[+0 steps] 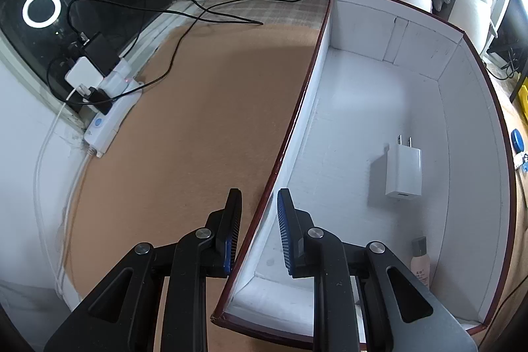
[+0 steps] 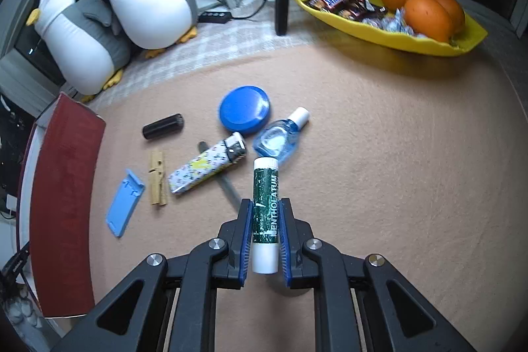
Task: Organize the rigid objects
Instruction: 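Carry the green stick with the right gripper into the box and release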
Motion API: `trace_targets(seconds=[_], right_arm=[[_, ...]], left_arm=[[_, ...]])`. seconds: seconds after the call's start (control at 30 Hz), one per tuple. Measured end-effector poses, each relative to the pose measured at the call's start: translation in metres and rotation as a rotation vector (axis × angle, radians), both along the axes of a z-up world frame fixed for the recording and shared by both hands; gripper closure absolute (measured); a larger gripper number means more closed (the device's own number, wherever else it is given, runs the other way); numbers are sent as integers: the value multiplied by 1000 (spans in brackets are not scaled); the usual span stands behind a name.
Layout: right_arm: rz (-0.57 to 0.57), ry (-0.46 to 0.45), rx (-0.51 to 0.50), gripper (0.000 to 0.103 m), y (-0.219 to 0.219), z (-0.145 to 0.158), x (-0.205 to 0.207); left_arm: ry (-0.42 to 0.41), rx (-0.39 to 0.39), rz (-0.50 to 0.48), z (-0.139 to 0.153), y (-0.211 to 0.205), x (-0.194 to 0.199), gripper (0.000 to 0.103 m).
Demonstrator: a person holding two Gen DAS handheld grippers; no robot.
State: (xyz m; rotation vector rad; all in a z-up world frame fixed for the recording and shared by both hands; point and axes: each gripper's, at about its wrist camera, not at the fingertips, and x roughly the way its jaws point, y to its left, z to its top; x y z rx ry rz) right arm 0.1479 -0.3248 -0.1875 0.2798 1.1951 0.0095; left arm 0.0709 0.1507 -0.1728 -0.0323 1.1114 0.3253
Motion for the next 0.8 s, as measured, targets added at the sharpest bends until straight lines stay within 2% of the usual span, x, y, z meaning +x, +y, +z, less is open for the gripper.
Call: trace_targets(seconds=[0.23,0.5,0.8], right_arm=[[69,-59,-9,89,34,30,-7],[195,-144,-3,89,96,72,-22],[350,-182,27,89,175,91,-38]], left_arm=[[-24,-32,-2,1,3,-3,83],[-50,-63,-6,3,7,-7,85],[-77,-88,-17,2,11,-9,90]])
